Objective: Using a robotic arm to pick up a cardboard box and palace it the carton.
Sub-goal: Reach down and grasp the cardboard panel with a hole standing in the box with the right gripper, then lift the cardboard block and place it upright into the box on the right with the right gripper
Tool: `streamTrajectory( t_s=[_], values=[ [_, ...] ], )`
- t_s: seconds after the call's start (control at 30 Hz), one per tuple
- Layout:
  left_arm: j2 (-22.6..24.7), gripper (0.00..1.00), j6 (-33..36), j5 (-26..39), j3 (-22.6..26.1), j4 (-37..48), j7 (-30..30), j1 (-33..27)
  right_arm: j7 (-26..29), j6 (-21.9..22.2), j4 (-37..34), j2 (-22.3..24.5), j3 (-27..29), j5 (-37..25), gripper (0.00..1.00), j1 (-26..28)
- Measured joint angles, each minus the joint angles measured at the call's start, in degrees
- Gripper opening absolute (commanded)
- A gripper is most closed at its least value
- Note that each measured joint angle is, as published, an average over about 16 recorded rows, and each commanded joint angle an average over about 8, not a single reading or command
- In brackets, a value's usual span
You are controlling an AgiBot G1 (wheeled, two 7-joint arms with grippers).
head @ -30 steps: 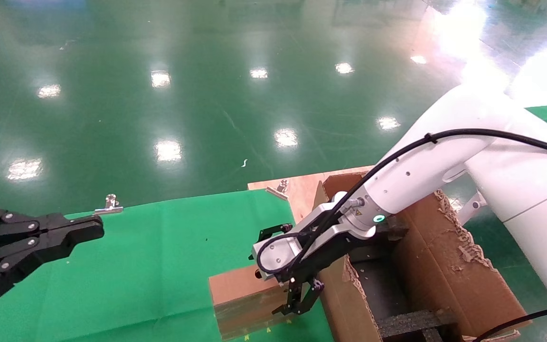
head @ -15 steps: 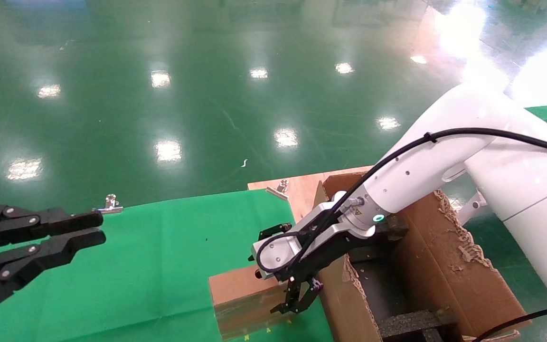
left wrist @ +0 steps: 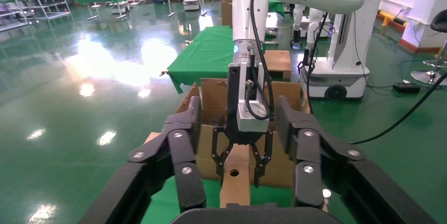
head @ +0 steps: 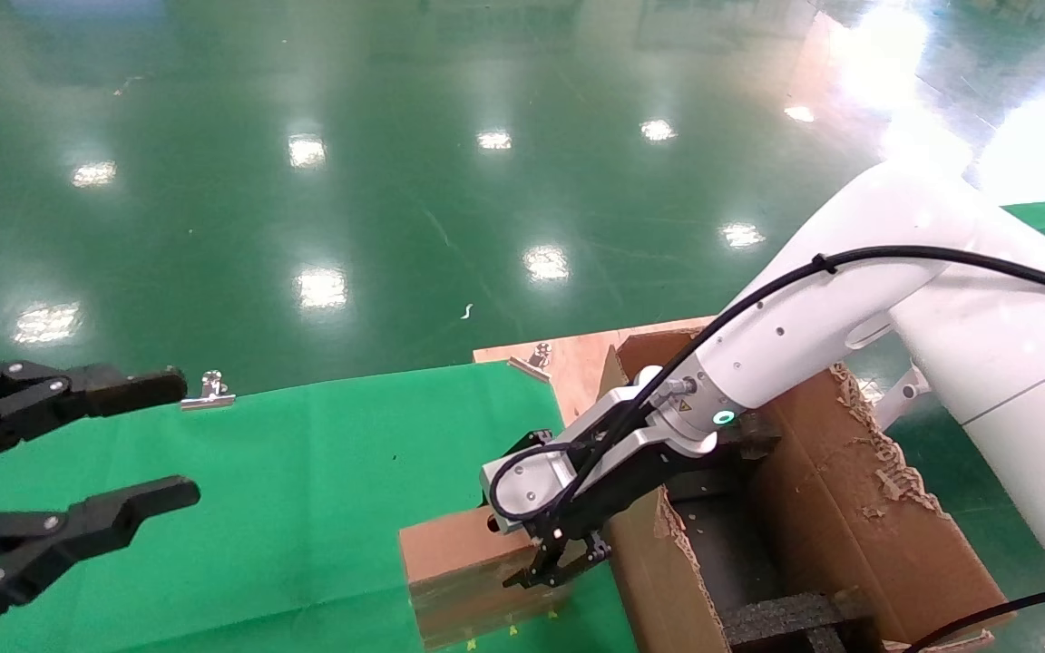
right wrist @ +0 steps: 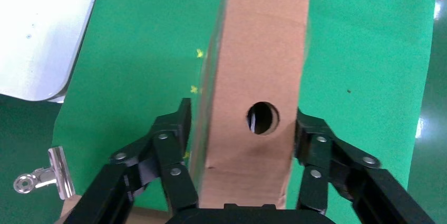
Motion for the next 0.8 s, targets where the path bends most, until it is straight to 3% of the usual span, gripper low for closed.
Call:
streamTrajectory(
  t_s=[0.47,0.8],
  values=[
    [0.0,1.0,0.0,0.0,0.0,0.0,0.0,0.0,0.2,0.2,-0.3,0.3,0.5,0.9,0.0,0.7],
    [0.0,1.0,0.0,0.0,0.0,0.0,0.0,0.0,0.0,-0.5,-3.7,2.0,2.1,4.6,0.0,9.2]
  ],
)
